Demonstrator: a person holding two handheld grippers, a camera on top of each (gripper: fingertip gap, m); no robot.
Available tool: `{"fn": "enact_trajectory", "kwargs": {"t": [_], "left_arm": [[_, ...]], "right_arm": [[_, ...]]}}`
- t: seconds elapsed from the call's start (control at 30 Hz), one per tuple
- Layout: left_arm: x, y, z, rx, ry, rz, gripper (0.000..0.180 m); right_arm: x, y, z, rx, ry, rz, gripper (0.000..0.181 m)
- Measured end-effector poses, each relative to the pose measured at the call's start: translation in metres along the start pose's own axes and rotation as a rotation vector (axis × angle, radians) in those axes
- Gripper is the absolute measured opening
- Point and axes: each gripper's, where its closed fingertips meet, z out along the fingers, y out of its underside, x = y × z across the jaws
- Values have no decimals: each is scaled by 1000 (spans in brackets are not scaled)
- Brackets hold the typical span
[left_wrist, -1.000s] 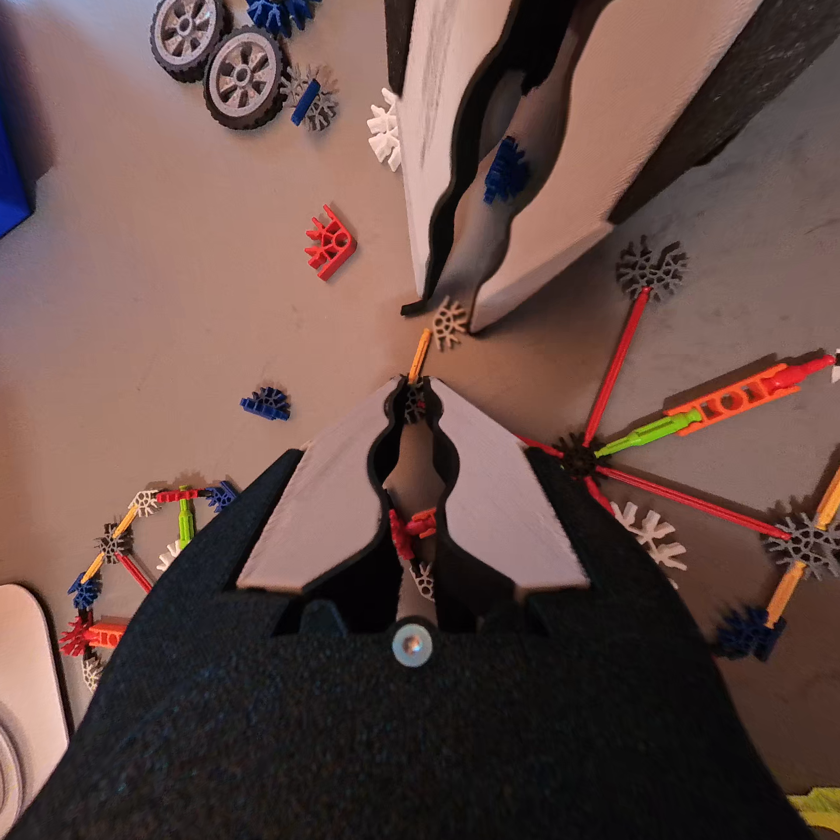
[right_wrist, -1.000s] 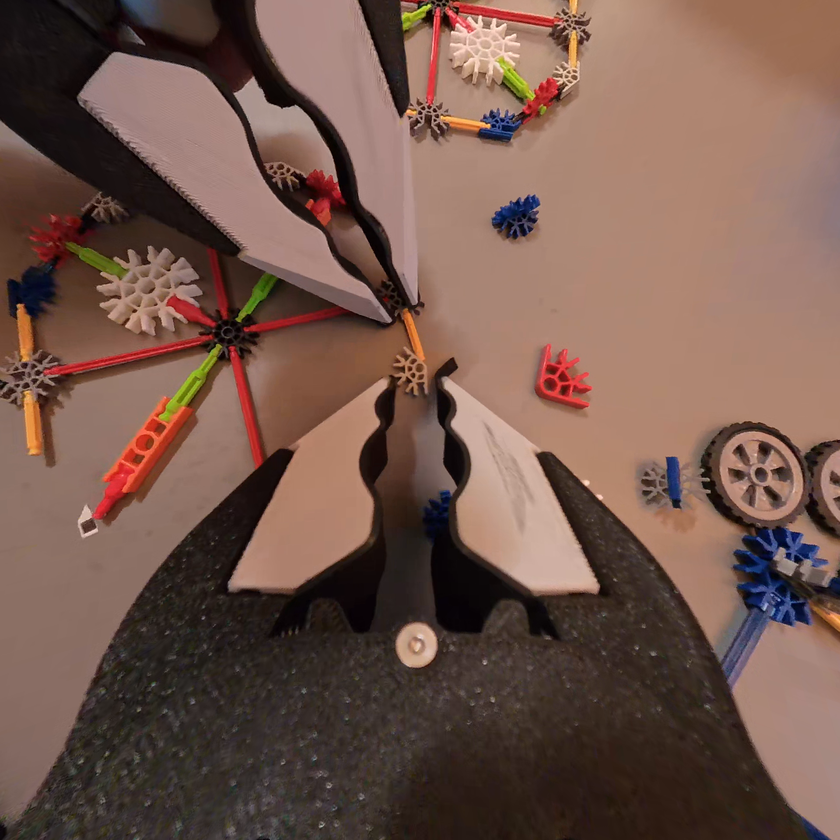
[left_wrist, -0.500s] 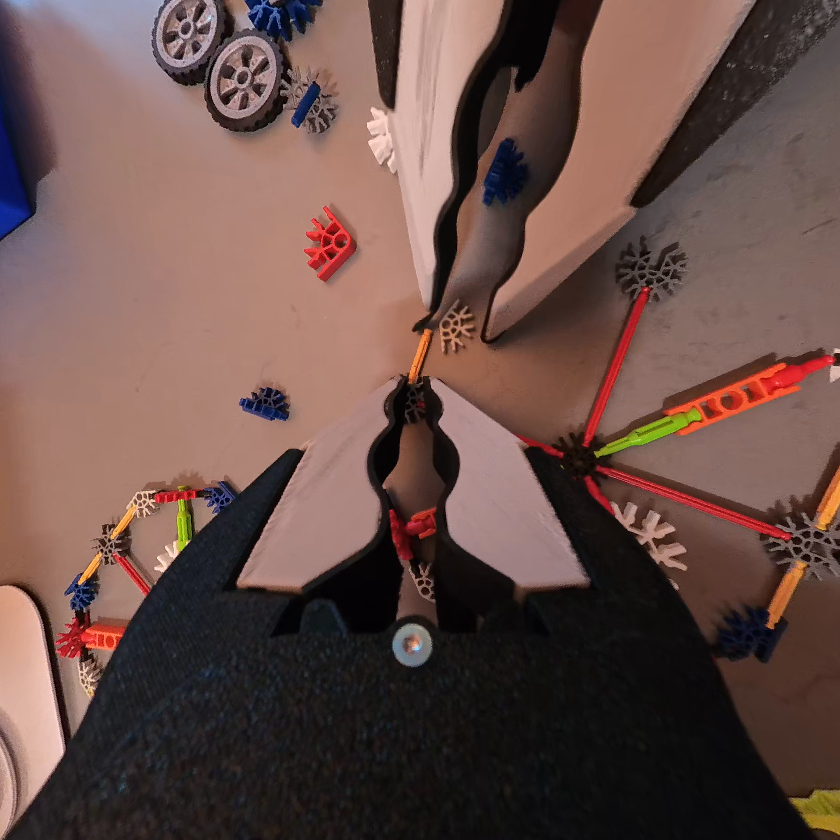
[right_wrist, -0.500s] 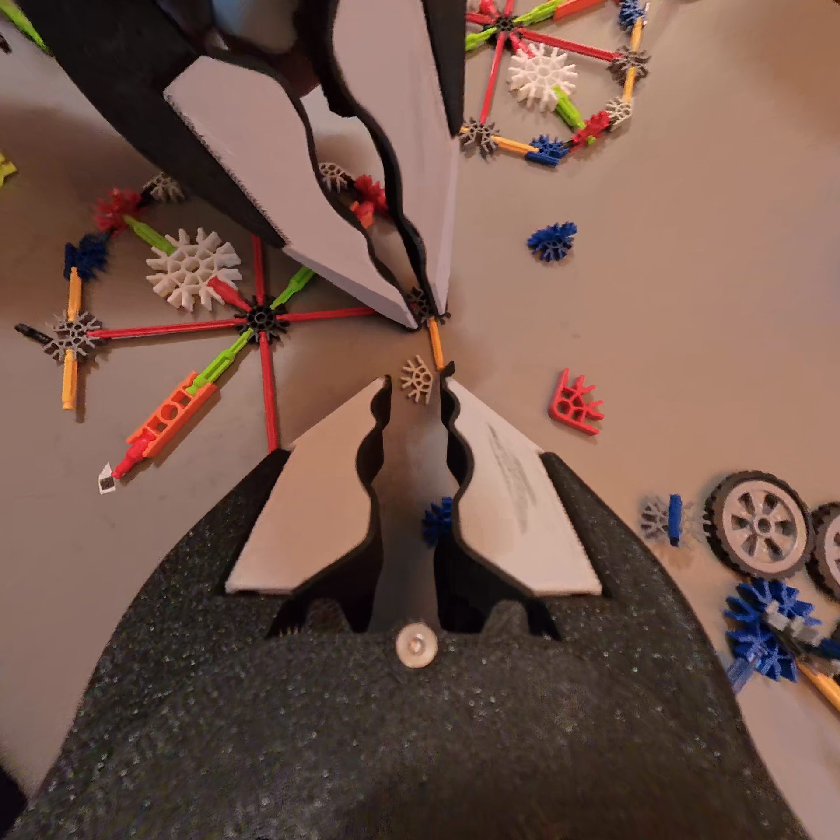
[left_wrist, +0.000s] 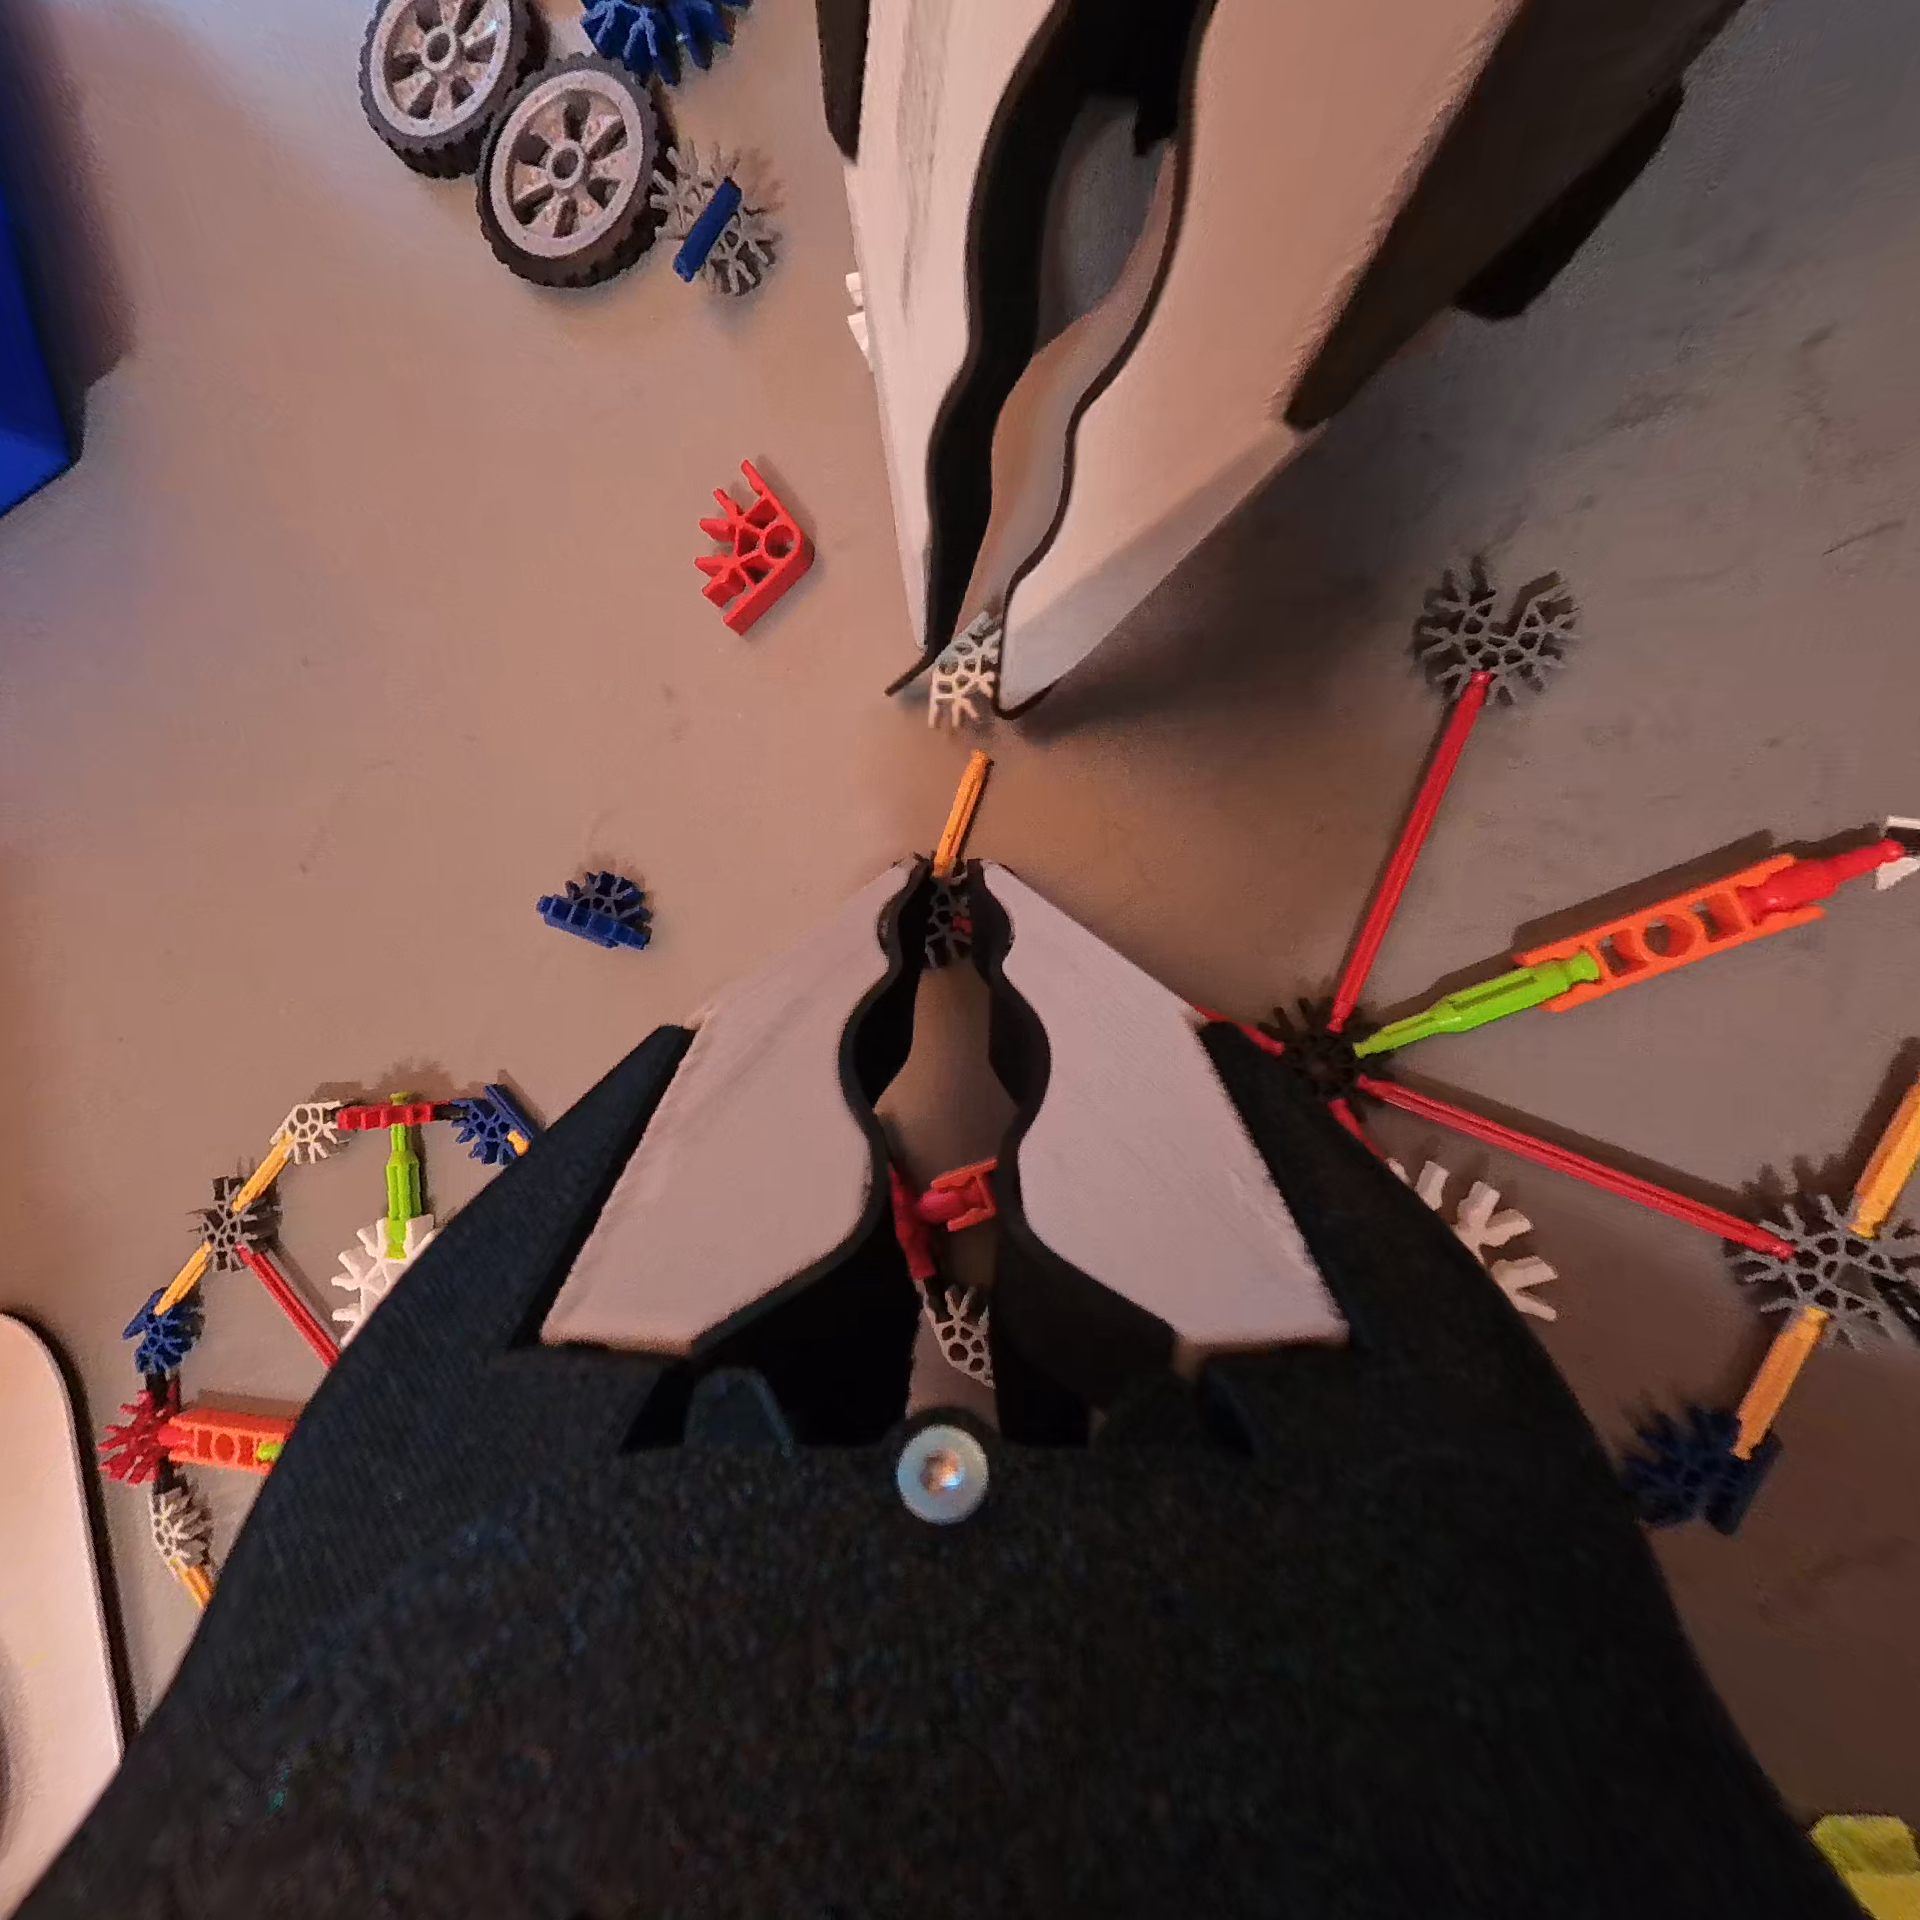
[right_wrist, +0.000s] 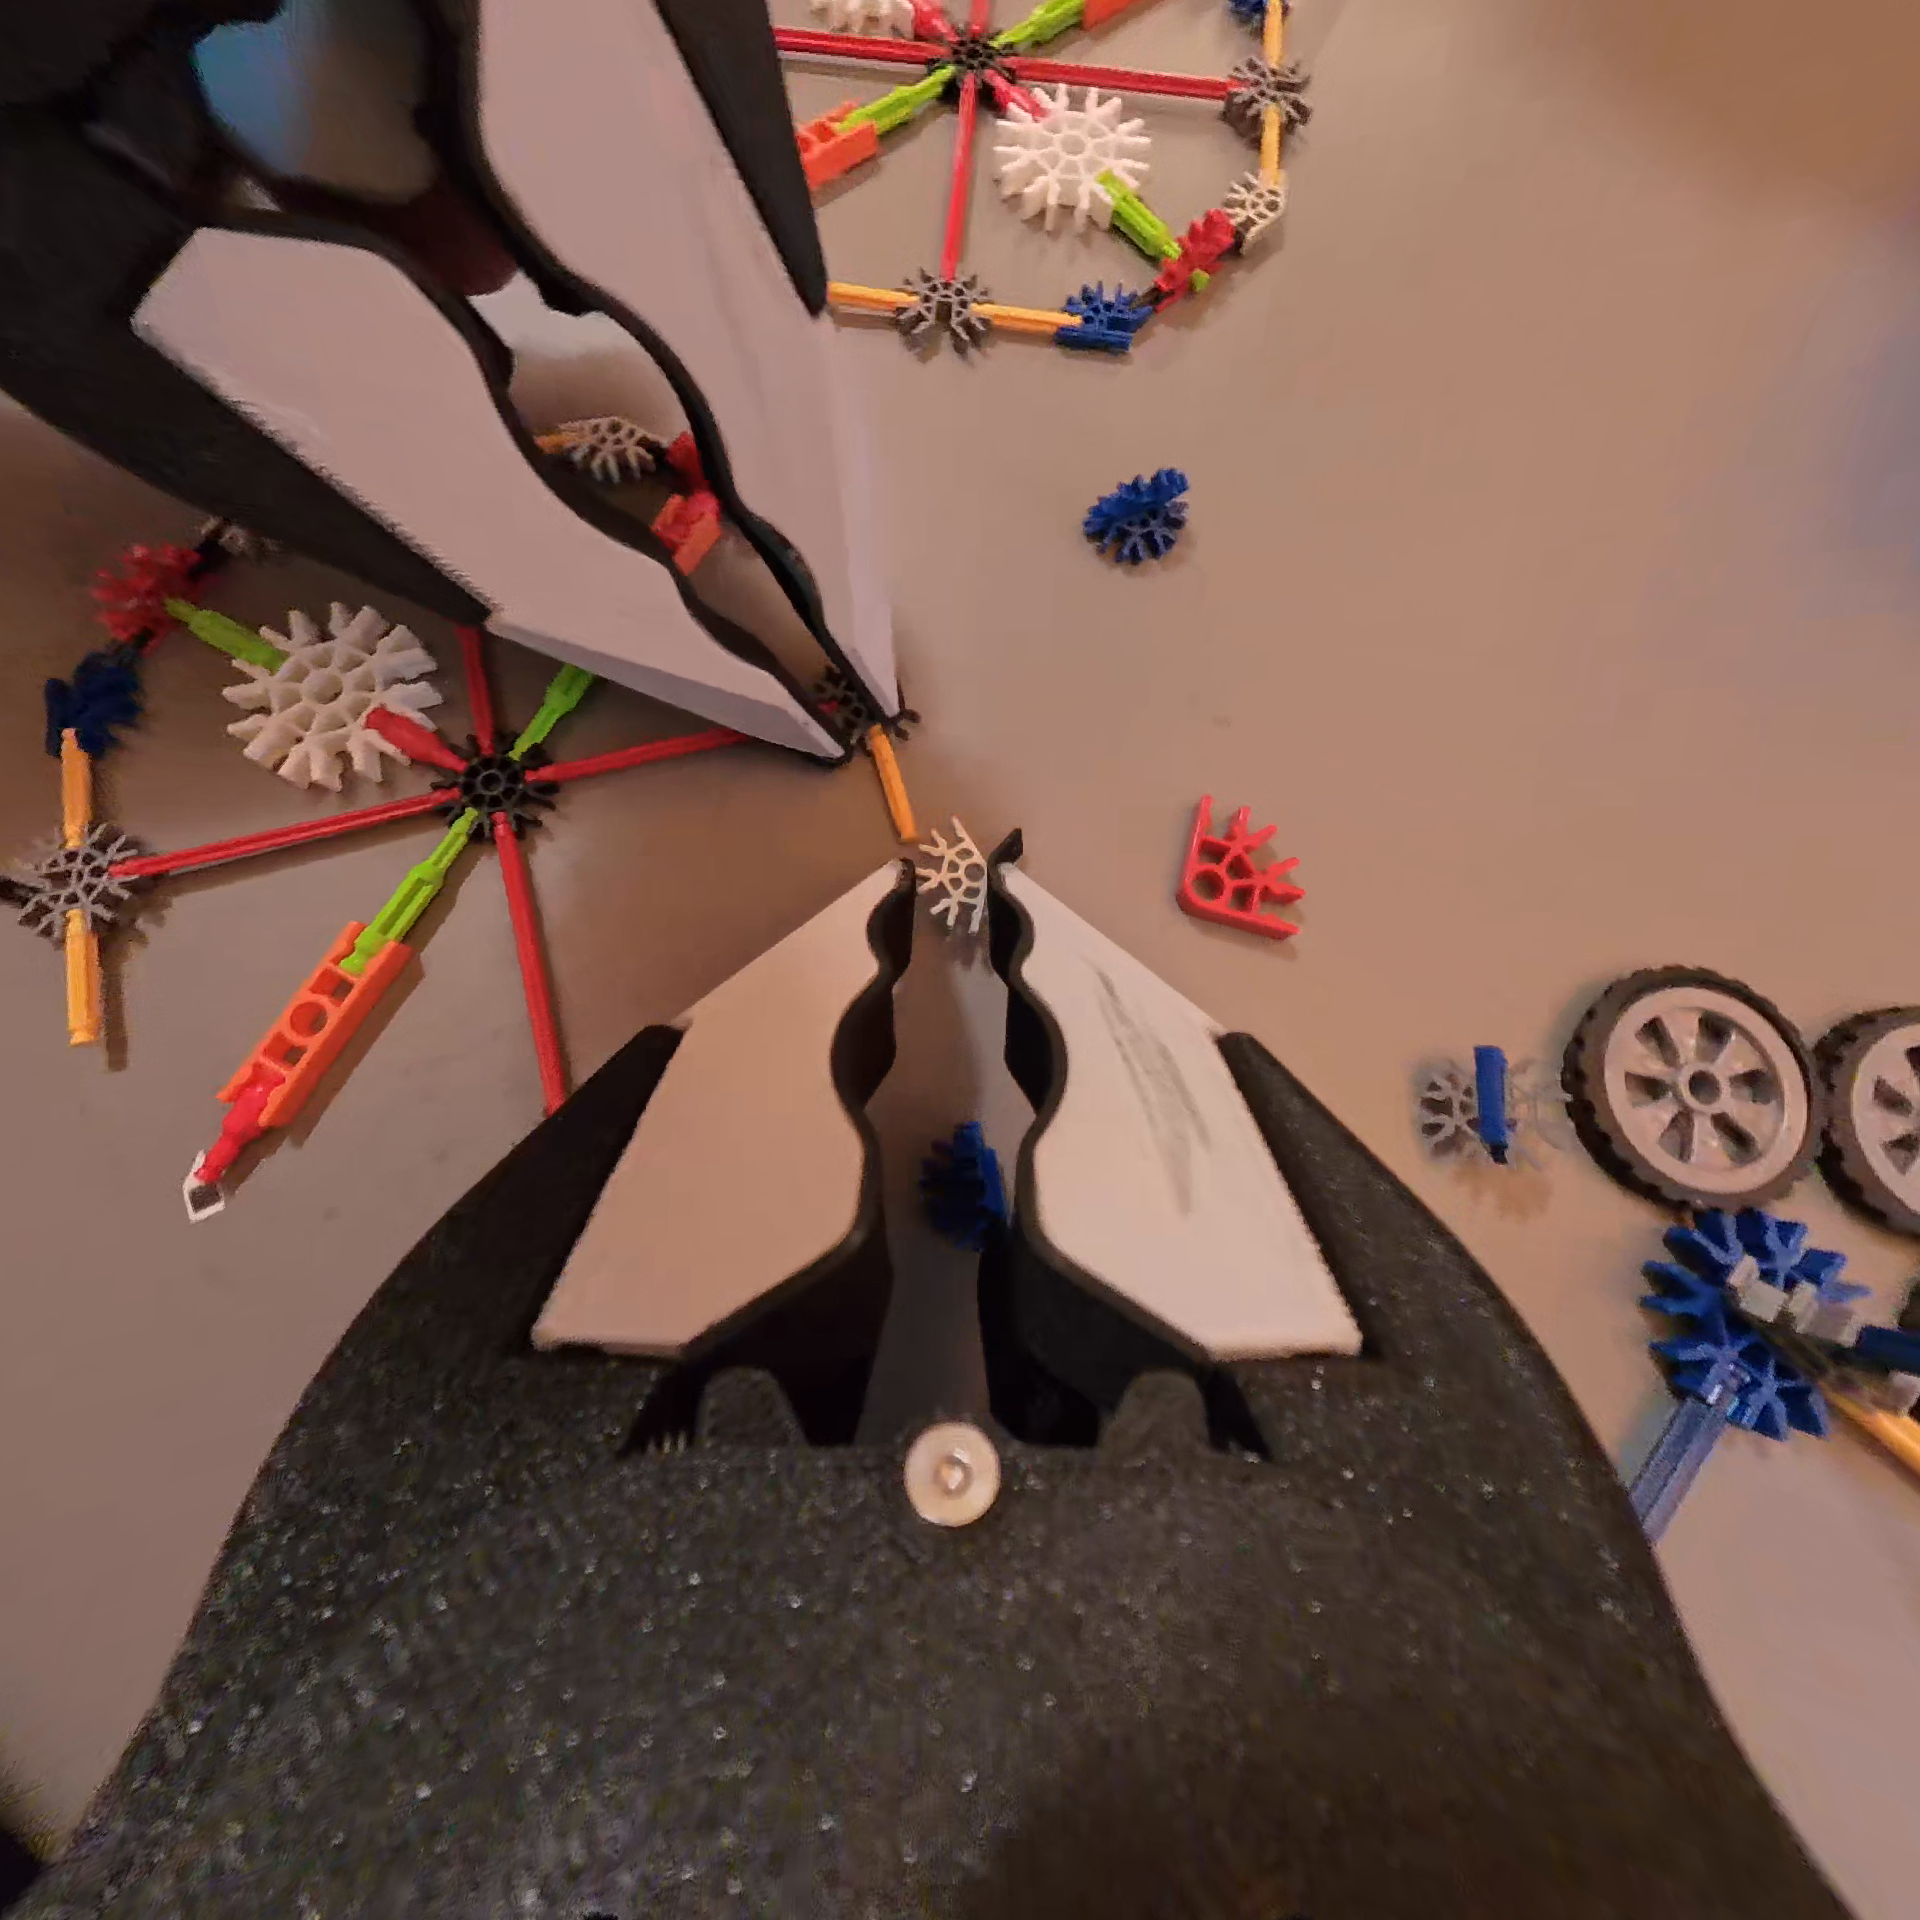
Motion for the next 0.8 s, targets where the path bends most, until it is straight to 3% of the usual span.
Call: {"fn": "enact_trajectory", "kwargs": {"t": [0.8], "left_arm": [[1, -4, 0, 0, -45, -52, 5]], "right_arm": [[-7, 3, 1, -26, 79, 14, 11]]}}
